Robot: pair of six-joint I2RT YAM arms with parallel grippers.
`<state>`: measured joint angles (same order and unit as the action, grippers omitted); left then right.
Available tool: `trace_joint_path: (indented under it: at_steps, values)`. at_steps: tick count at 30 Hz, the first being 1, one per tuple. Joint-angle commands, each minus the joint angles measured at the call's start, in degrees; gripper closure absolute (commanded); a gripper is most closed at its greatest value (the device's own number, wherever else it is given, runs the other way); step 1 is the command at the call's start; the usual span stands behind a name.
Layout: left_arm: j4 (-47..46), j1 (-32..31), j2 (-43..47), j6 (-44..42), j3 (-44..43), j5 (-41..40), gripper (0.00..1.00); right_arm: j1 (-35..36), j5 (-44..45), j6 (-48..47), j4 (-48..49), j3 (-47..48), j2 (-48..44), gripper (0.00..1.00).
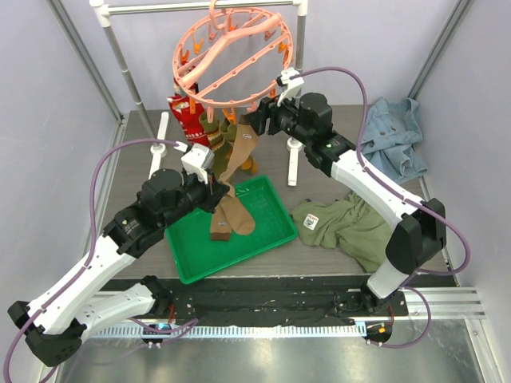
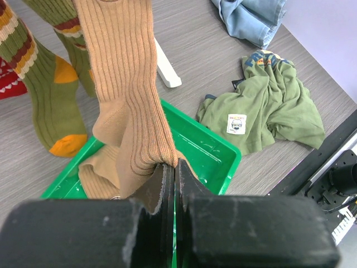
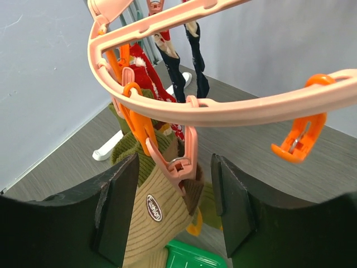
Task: Remove the socks clipped to the hanger
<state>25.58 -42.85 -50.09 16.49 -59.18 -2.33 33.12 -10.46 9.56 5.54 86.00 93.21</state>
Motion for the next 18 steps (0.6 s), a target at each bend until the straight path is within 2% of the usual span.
trace_joint_path:
  at_steps: [1, 7, 12, 18]
  values:
    - [-1.32, 0.05, 0.95, 0.21, -0.15, 0.39, 1.0, 0.01, -2.28, -0.6, 2.63, 3.39, 0.39, 0.39]
    - [-1.33, 0.05, 0.95, 0.3, -0.06, 0.57, 1.0, -0.16, -2.37, 0.02, 3.07, 4.36, 1.27, 0.48]
    - [-0.89, 0.05, 0.69, 0.21, -0.41, 0.13, 1.0, -0.17, -2.37, 0.98, 4.21, 4.27, 1.71, 0.48]
    - [-0.8, 0.05, 0.69, 0.38, -0.32, -0.13, 1.0, -0.17, -1.24, 1.51, 4.04, 4.27, 2.06, 0.69]
